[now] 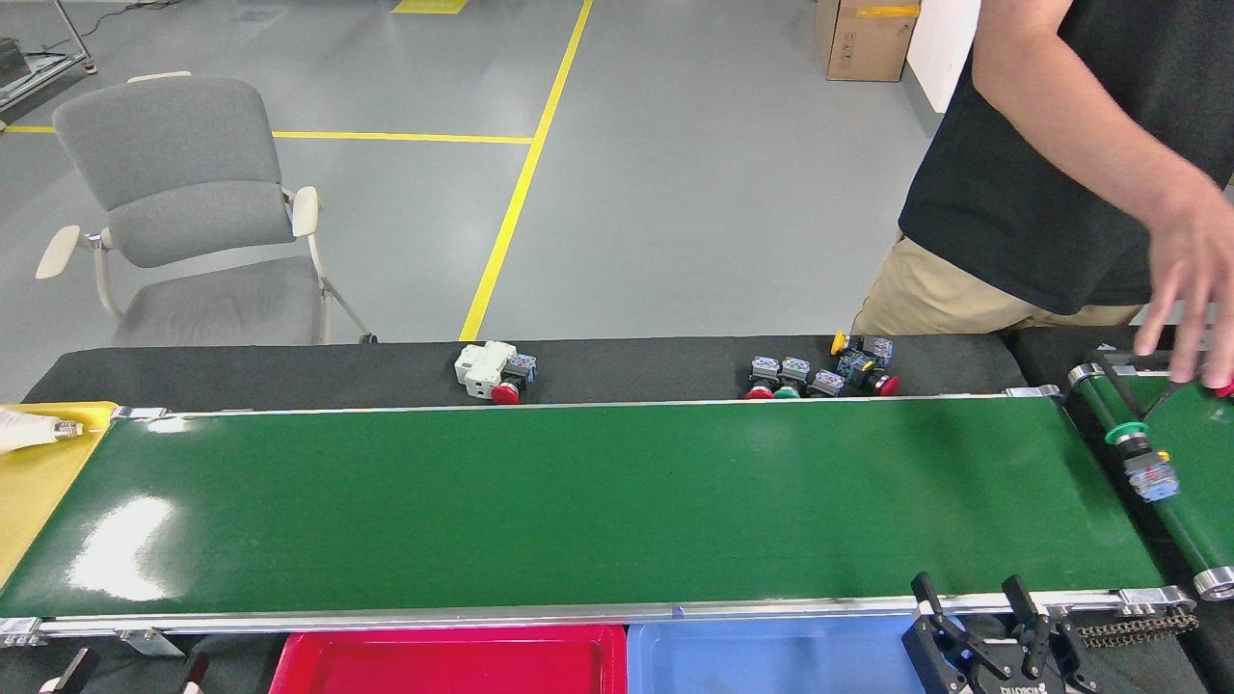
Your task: Pick switch part from conveyor to tray
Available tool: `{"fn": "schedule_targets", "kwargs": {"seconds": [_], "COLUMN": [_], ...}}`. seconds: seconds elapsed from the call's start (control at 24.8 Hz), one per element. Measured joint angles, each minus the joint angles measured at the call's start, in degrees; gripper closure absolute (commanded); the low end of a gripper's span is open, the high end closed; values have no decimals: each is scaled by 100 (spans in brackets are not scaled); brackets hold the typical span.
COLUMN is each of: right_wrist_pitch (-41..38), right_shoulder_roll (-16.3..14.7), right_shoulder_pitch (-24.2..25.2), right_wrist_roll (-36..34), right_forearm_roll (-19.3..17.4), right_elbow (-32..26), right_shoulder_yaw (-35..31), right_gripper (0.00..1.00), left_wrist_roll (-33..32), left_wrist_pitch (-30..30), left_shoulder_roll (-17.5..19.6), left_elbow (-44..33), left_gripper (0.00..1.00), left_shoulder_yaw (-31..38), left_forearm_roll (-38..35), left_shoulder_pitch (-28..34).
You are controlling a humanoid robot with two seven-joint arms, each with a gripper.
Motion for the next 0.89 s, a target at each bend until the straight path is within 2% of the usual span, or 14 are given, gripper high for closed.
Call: {"fn": "schedule_targets", "kwargs": {"seconds": [0.2,0.32,0.61,0.73,0.89], "right_wrist_pitch": [15,-1,-40,-7,7], "right_shoulder_roll": [66,66,-19,-236,-296], "right_shoulder_pitch": [140,75,-399,-642,-1051], "right_wrist_roll": [169,183,235,567,839], "right_forearm_roll": [18,22,35,41,240], "right_elbow": [-9,-10,-4,17,315], "right_shoulder_yaw": [27,27,27,21,23], "right_gripper": [2,2,1,1,1], "left_wrist_roll": [-25,180,467,480,496], "left_wrist_pitch": [10,31,68,71,57], "left_shoulder_roll": [-8,-21,-92,-92,-92], "left_elbow": [-19,-41,-37,-28,-18], "left_gripper": [0,0,0,0,0], "left_shoulder_yaw": [29,37,73,110,138], "left_forearm_roll": [-47,-47,-47,-47,-47], "left_shoulder_pitch": [26,26,-8,-29,-46]}}
